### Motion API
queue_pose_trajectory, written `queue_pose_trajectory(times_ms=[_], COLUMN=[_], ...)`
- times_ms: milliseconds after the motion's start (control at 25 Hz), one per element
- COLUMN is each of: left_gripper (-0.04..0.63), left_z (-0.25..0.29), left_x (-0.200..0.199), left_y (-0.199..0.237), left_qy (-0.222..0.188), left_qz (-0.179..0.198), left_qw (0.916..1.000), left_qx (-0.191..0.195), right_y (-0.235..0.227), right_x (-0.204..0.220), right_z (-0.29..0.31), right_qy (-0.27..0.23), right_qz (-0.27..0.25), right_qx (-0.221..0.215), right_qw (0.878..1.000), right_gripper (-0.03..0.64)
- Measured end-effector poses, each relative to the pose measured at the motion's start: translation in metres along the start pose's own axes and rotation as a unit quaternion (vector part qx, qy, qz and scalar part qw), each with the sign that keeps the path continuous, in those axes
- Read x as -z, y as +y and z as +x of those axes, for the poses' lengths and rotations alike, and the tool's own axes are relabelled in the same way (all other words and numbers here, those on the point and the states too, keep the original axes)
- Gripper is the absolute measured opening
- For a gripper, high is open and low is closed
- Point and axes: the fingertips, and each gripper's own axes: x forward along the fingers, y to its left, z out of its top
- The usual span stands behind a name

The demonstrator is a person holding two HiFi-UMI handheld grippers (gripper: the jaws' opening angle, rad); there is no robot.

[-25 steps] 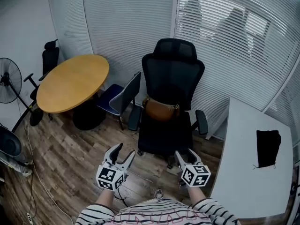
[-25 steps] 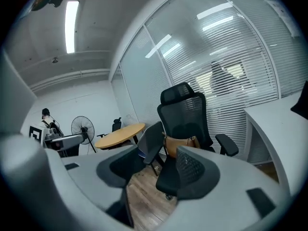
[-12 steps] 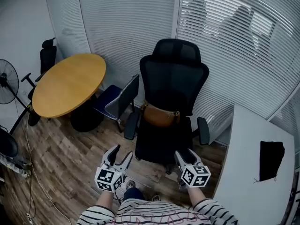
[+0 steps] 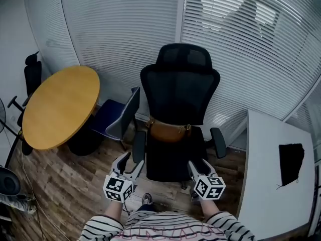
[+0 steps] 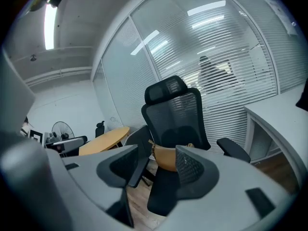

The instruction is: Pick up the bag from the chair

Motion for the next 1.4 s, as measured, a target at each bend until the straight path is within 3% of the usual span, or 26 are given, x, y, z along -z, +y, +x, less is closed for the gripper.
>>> queue_pose_trajectory(times_ms=[360, 720, 1000, 1400], left_gripper=[0.225, 0.224, 0.225, 0.225], left_z=[0.037, 0.083, 0.128, 0.203], left_x=[-0.011, 0.002, 0.018, 0.043], left_y=[0.064, 0.085, 0.095, 0.109], left_qy=[0.013, 0.034, 0.065, 0.104], left_qz=[0.032, 0.039, 0.026, 0.006], left_qw=[0.9966, 0.9903, 0.9898, 0.9923], left_qx=[0.075, 0.129, 0.124, 0.068], right_y=[0.024, 0.014, -0.021, -0.089], right_x=[-0.005, -0.002, -0.002, -0.004], right_z=[0.039, 0.064, 0.091, 0.160], right_qy=[-0.030, -0.036, -0.015, 0.031], right_qz=[0.034, 0.047, 0.059, 0.052], right_qx=[0.065, 0.117, 0.129, 0.116], right_qw=[0.997, 0.991, 0.990, 0.991], right_gripper=[0.241, 0.241, 0.241, 0.241])
